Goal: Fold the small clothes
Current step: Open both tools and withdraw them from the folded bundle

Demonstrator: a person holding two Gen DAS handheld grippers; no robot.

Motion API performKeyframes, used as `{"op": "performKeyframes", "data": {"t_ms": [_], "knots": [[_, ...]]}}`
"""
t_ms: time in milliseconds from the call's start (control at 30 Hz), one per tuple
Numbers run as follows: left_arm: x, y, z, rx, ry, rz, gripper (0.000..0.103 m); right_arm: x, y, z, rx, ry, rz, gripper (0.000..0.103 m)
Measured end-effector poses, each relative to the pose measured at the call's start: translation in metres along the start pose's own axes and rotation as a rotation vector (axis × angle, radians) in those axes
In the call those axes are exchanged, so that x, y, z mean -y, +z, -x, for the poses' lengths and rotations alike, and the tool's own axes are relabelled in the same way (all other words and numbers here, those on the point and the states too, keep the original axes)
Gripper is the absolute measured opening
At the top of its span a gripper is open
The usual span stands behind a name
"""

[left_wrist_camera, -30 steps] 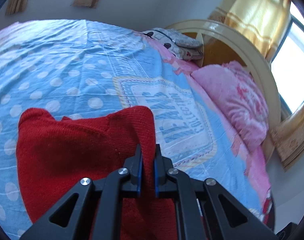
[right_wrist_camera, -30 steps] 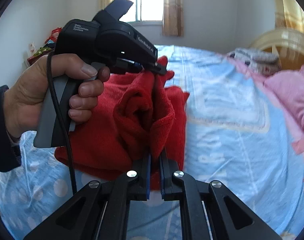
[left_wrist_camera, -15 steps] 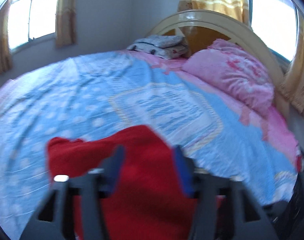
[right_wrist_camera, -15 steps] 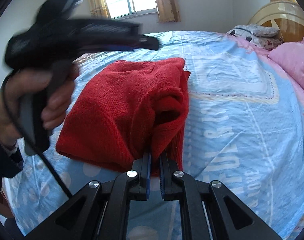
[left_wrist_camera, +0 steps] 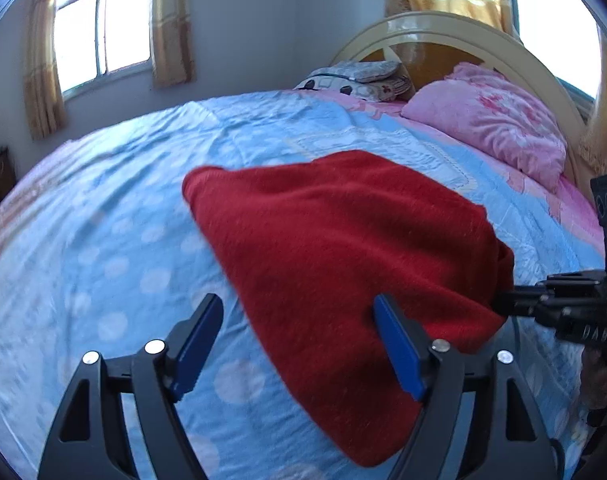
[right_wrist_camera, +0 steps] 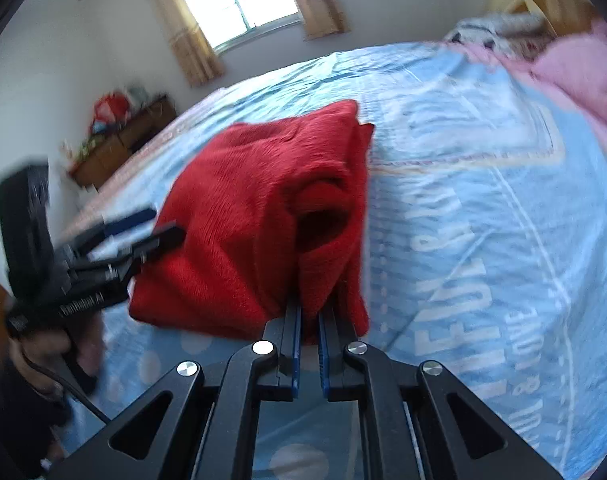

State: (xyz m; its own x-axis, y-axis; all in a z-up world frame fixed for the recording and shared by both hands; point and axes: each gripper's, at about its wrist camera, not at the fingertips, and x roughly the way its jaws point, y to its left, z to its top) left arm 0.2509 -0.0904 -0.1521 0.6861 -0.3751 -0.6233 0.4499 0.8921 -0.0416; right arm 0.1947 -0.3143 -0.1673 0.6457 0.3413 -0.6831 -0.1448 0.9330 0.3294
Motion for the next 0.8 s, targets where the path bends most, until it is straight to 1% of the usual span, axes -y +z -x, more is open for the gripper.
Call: {"op": "performKeyframes", "data": {"t_ms": [67, 100, 133, 167, 200, 267, 300, 333, 367, 433, 533, 633, 700, 800], "knots": [[-0.003, -0.002, 0.002, 0.001, -0.004, 0.025, 0.084, 0.011, 0.002, 0.011, 0.044, -0.013, -0.052, 0.009], [-0.005, -0.003, 0.004, 0.006, -0.004, 0.032, 0.085, 0.014, 0.003, 0.016, 0.069, -0.03, -0.061, 0.013], [-0.006, -0.005, 0.004, 0.01, -0.002, 0.036, 0.086, 0.017, 0.004, 0.024, 0.111, -0.073, -0.07, 0.014], [-0.006, -0.007, 0.005, 0.013, -0.003, 0.043, 0.088, 0.017, 0.006, 0.03, 0.143, -0.097, -0.073, 0.015], [-0.008, -0.009, 0.005, 0.014, -0.008, 0.053, 0.09, 0.017, 0.009, 0.035, 0.166, -0.098, -0.074, 0.016], [-0.011, -0.008, 0.004, 0.016, -0.018, 0.075, 0.093, 0.013, 0.018, 0.043, 0.211, -0.068, -0.077, 0.016], [-0.012, -0.009, 0.004, 0.017, -0.021, 0.081, 0.094, 0.009, 0.023, 0.045, 0.227, -0.045, -0.075, 0.021], [-0.012, -0.009, 0.004, 0.019, -0.023, 0.088, 0.094, 0.004, 0.028, 0.044, 0.229, -0.021, -0.067, 0.026], [-0.012, -0.01, 0.006, 0.027, -0.024, 0.09, 0.095, 0.0, 0.032, 0.042, 0.227, -0.001, -0.061, 0.037], [-0.013, -0.013, 0.01, 0.046, -0.023, 0.095, 0.101, -0.01, 0.039, 0.031, 0.194, 0.034, -0.055, 0.046], [-0.017, -0.016, 0.012, 0.058, -0.039, 0.114, 0.102, -0.016, 0.037, 0.011, 0.137, 0.044, -0.051, 0.046], [-0.021, -0.016, 0.007, 0.038, -0.052, 0.137, 0.102, -0.015, 0.034, -0.004, 0.082, 0.054, 0.002, 0.046], [-0.022, -0.017, 0.003, 0.018, -0.061, 0.144, 0.103, -0.009, 0.034, -0.006, 0.078, 0.054, 0.034, 0.046], [-0.024, -0.018, -0.002, -0.01, -0.075, 0.159, 0.103, 0.001, 0.045, -0.008, 0.081, 0.102, 0.061, 0.046]]}}
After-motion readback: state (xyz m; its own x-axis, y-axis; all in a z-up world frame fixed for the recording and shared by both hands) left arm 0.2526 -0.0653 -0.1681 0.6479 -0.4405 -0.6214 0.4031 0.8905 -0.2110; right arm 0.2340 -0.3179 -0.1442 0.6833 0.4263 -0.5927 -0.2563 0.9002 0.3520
